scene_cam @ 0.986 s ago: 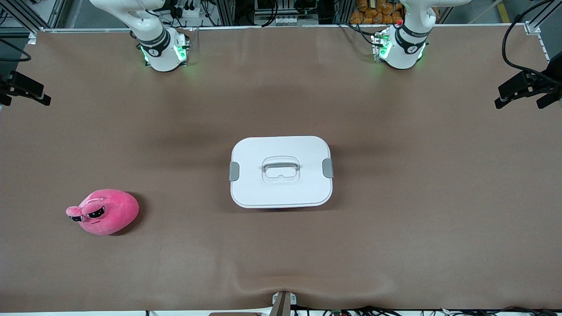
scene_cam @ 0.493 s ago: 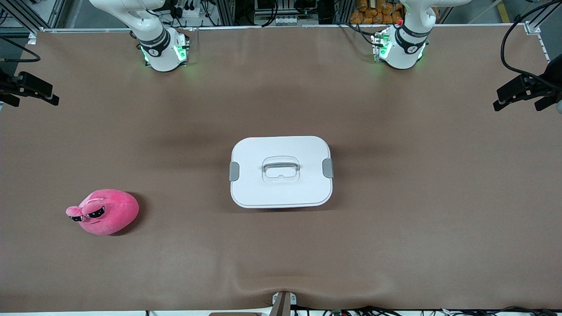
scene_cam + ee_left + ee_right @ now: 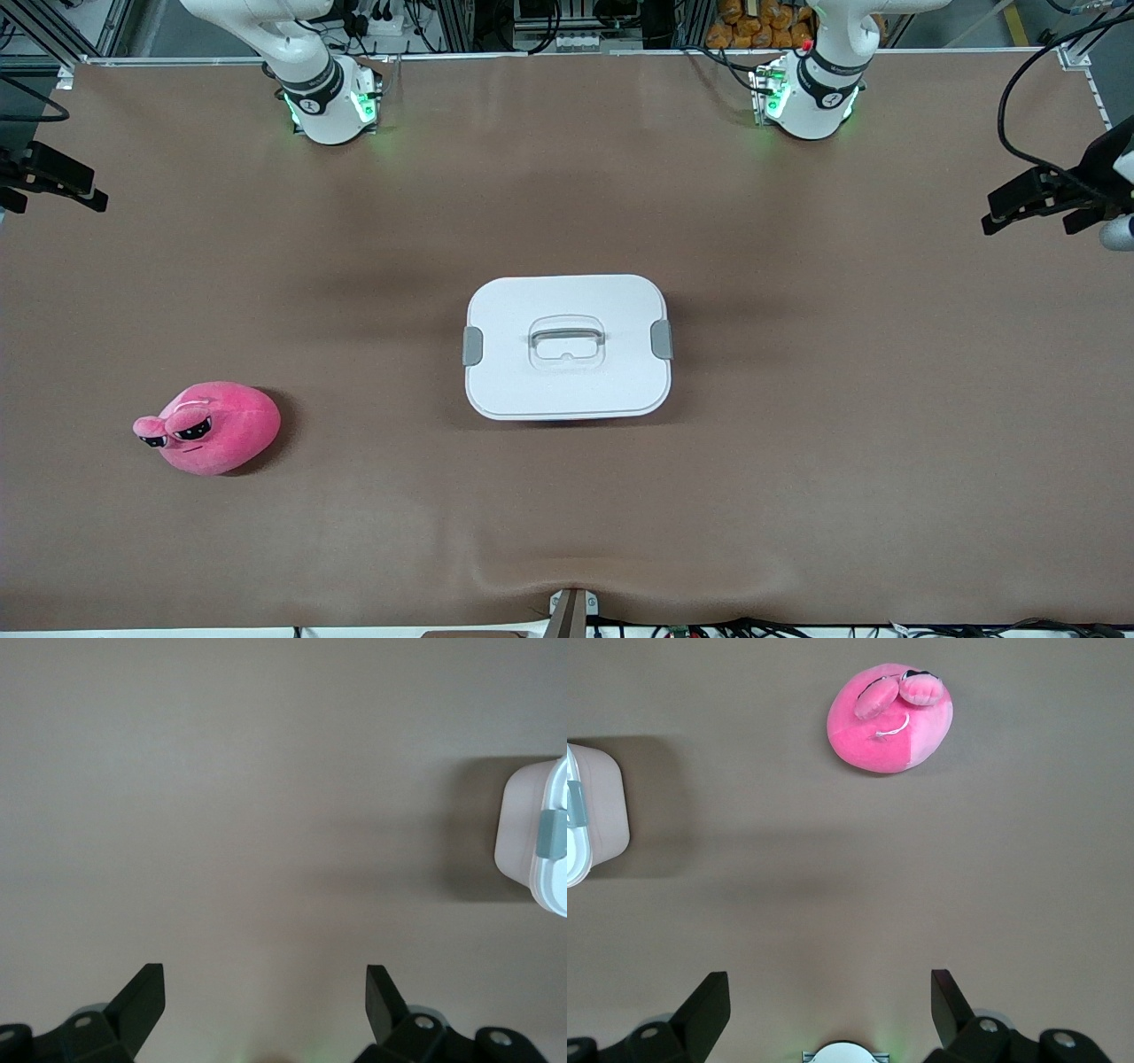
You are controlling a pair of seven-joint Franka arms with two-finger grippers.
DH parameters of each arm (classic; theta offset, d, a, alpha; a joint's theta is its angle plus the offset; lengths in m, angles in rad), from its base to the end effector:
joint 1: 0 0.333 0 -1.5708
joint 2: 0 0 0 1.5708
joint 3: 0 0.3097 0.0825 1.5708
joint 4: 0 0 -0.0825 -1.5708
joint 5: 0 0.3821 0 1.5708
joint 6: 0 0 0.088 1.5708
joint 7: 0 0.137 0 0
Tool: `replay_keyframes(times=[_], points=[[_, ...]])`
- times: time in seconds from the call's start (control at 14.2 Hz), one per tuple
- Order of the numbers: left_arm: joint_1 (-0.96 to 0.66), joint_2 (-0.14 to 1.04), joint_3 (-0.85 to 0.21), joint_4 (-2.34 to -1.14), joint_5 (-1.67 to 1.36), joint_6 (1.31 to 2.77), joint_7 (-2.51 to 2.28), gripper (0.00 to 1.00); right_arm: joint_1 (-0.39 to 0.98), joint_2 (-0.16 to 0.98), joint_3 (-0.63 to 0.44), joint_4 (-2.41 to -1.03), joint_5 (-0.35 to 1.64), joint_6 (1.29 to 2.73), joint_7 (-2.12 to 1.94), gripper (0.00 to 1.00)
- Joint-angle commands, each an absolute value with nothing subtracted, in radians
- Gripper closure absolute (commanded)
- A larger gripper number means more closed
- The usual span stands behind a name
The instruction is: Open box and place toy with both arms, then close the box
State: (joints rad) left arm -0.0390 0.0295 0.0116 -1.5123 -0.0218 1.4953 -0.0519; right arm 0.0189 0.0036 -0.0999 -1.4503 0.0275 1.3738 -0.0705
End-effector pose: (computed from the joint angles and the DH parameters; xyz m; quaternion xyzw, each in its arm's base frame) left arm 0.5524 -0.0184 0.5928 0.9996 0.0117 -0.0237 0.0098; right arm 0.5288 -0.0386 0.6254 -0.9991 0.0031 0.0389 0.0164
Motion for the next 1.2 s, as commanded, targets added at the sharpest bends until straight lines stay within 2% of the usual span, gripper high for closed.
replay_keyframes(times=[0.0, 0.56, 1.13], points=[[-0.048, 0.067, 0.009, -1.48, -0.029, 1.494, -0.126, 0.0, 0.021, 0.008, -0.098, -1.439, 0.025, 1.365, -0.074, 0.0], [-0.077, 0.159, -0.02, -1.418, -0.083, 1.497, -0.38, 0.0, 0.032, 0.024, -0.095, -1.44, 0.025, 1.368, -0.078, 0.0], [-0.162, 0.235, -0.037, -1.397, -0.118, 1.551, -0.76, 0.0, 0.031, 0.058, -0.095, -1.468, 0.034, 1.457, -0.08, 0.0]])
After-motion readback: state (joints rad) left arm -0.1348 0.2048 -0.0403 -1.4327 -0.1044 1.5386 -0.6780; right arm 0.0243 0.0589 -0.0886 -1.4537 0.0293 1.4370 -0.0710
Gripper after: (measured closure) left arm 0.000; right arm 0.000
